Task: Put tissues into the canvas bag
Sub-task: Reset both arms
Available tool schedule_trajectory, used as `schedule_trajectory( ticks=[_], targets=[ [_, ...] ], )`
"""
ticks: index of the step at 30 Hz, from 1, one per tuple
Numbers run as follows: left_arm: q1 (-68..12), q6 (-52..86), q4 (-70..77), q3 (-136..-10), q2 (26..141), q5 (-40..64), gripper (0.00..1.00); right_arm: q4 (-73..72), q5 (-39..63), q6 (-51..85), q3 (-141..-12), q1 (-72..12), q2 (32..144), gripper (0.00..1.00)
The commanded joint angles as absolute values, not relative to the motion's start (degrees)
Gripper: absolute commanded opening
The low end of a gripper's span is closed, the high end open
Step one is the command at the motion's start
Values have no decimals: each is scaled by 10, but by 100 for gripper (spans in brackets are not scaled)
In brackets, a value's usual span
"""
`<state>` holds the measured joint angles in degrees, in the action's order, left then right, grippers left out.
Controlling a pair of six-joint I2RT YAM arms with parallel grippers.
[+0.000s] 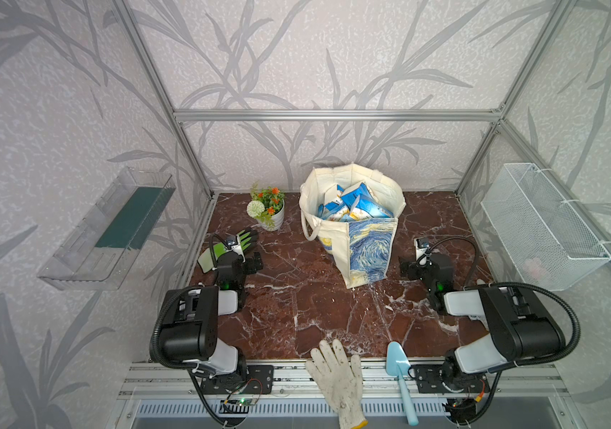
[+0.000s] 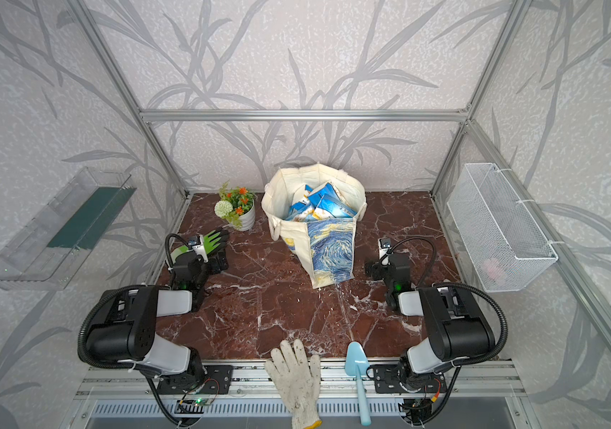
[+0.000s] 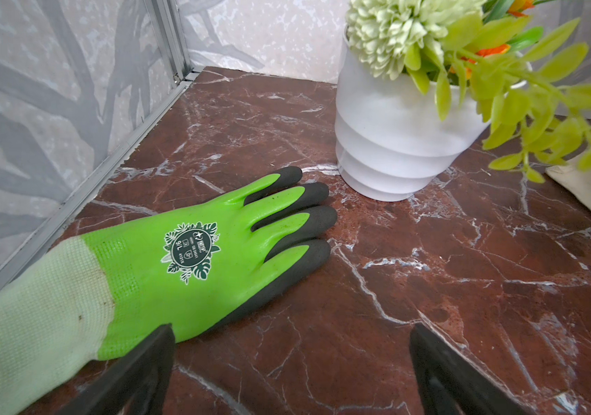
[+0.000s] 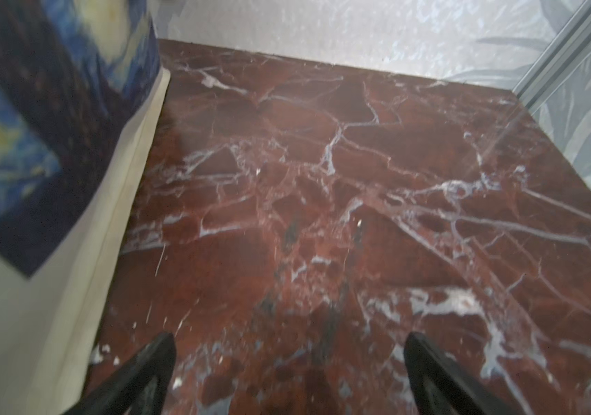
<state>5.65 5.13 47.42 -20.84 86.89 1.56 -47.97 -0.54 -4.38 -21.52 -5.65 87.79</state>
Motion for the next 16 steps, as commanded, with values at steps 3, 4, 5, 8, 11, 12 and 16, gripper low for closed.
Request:
schedule_trajectory(
  ticks=[3, 4, 5, 8, 11, 12, 16],
  targets=[
    [51, 46, 472, -225, 868, 4, 99, -473, 32, -62, -234, -55, 877, 99],
    [50, 46, 472, -225, 868, 4, 99, -448, 33, -62, -242, -54, 872, 99],
    [50, 46, 471, -225, 868, 4, 99, -448, 35, -60, -242, -52, 875, 99],
    [50, 46, 471, -226, 868, 3, 99, -452, 35, -60, -240, -52, 874, 99],
    [50, 46, 472, -226, 868, 2, 99, -448, 36, -59, -243, -51, 875, 99],
    [50, 46, 472, -226, 868, 2, 99, -446, 38, -59, -243, -51, 875, 99],
    [49, 46, 471, -226, 868, 1, 99, -446, 40, -59, -244, -49, 875, 99]
  ],
)
